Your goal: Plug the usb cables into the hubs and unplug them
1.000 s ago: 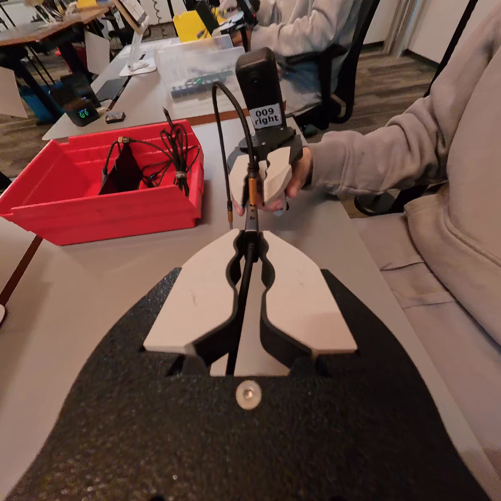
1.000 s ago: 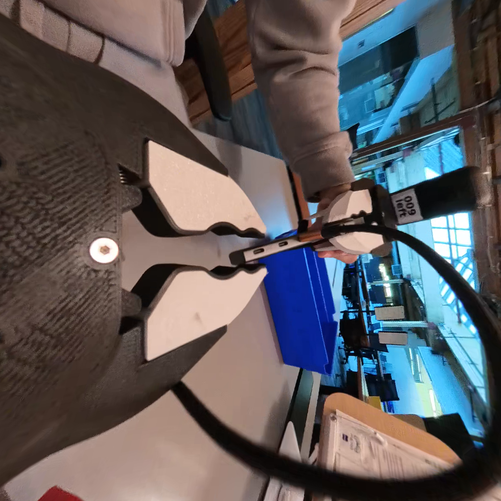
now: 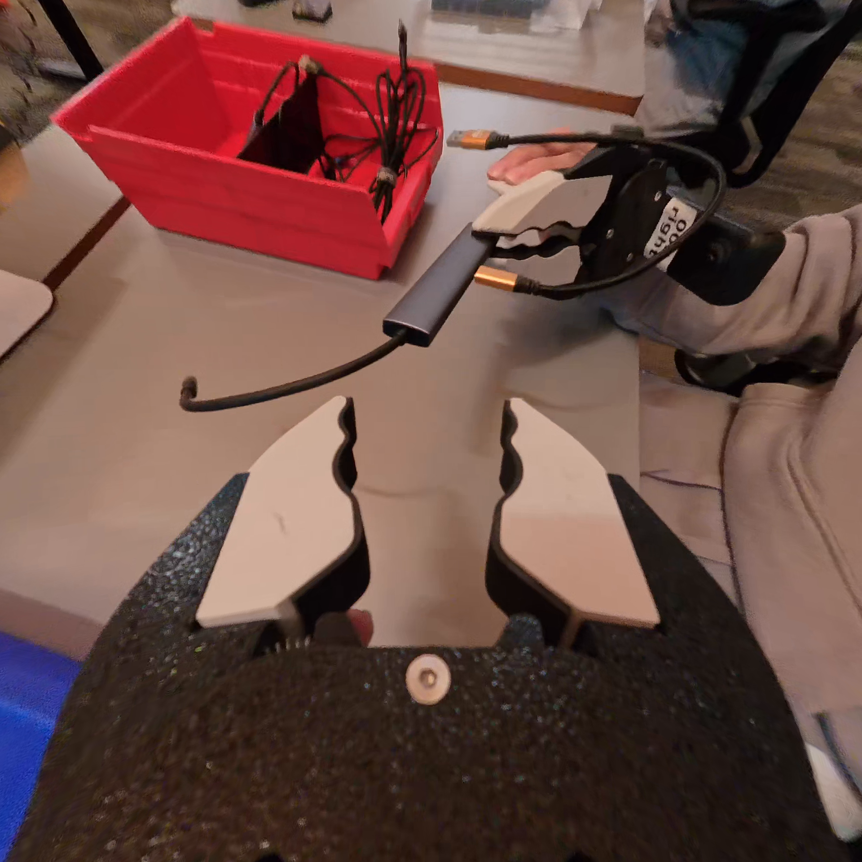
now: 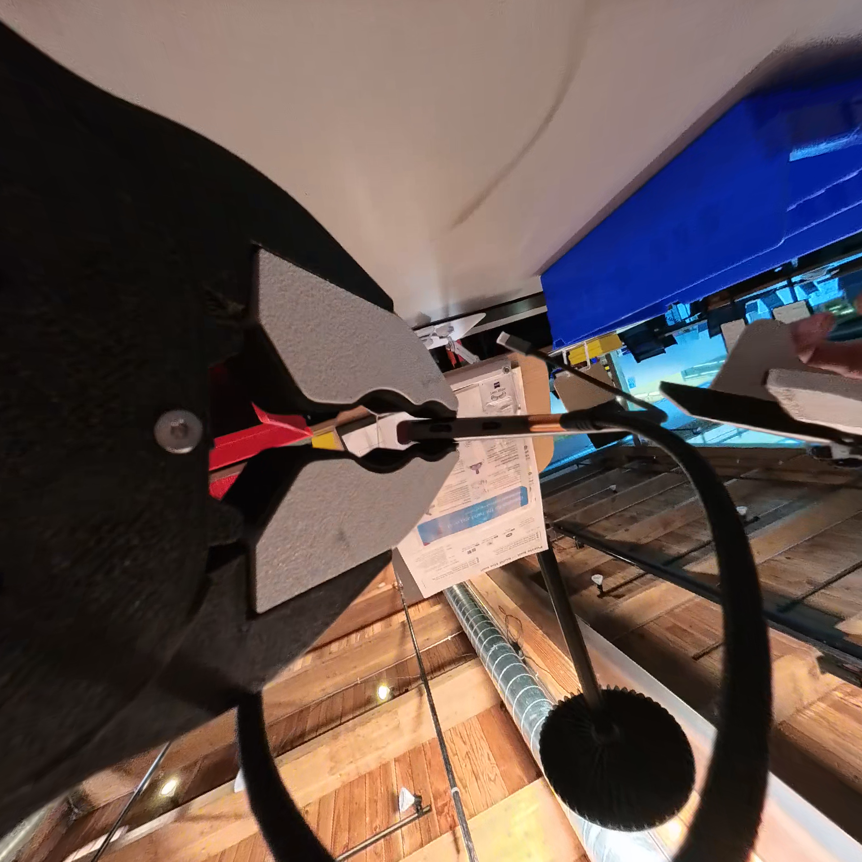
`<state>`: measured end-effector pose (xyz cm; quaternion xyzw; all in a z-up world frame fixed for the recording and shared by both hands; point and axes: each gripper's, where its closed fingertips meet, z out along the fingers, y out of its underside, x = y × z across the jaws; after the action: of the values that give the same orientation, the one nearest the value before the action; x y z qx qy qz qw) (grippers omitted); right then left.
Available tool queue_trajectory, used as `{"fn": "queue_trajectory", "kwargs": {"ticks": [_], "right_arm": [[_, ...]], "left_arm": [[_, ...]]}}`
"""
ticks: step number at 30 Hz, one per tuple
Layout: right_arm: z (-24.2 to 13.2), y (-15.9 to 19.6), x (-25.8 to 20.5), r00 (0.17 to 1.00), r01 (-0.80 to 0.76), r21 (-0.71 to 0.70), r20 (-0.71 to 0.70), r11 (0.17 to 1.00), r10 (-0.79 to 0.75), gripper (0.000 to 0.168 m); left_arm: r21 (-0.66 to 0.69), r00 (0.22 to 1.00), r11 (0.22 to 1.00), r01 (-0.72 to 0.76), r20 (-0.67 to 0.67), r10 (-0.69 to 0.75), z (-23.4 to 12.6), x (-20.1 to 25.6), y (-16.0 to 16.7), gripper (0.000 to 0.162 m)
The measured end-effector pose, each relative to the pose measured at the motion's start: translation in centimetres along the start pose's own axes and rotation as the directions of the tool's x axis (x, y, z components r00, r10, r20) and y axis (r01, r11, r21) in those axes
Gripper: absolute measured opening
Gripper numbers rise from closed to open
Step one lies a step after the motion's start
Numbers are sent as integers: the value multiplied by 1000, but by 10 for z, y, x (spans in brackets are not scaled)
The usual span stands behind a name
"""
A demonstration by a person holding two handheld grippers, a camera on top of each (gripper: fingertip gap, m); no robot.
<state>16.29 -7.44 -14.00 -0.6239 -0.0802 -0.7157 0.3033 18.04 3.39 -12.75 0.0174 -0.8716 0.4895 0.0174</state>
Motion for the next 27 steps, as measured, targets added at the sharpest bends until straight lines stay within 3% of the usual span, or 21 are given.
{"fn": "queue_trajectory", "kwargs": {"ticks": [1,4,6,9,11,16,24,27], "right_arm": [[0,-1,0,1000,4,6,-2,1000,-4,10],[-1,-8,3,999,-25,36,-21,999,26,10],[0,-15,3,998,-66,68,-8,996,67,10],[3,-26,-7,994,-102,108,42,989,98,10],[4,-31,-13,994,-99,125,61,987,92,10],[3,-34,-13,993,-100,136,69,986,92,10],[3,-32,-16,994,-97,135,63,986,89,9],[3,-29,-19,991,-112,127,82,986,102,10]], "left_arm": [[51,1000,999,-6,-6,6,2,2,-2,58],[117,996,991,73,-60,-66,8,8,2,55],[122,989,987,105,-117,-90,18,13,12,64],[256,991,963,81,-126,-50,29,19,4,70],[310,986,946,92,-159,-43,31,23,-5,62],[278,984,960,30,-175,20,37,27,-3,39],[344,981,931,121,-185,-59,35,25,-14,27],[306,985,948,92,-168,-42,38,25,-6,24]]}}
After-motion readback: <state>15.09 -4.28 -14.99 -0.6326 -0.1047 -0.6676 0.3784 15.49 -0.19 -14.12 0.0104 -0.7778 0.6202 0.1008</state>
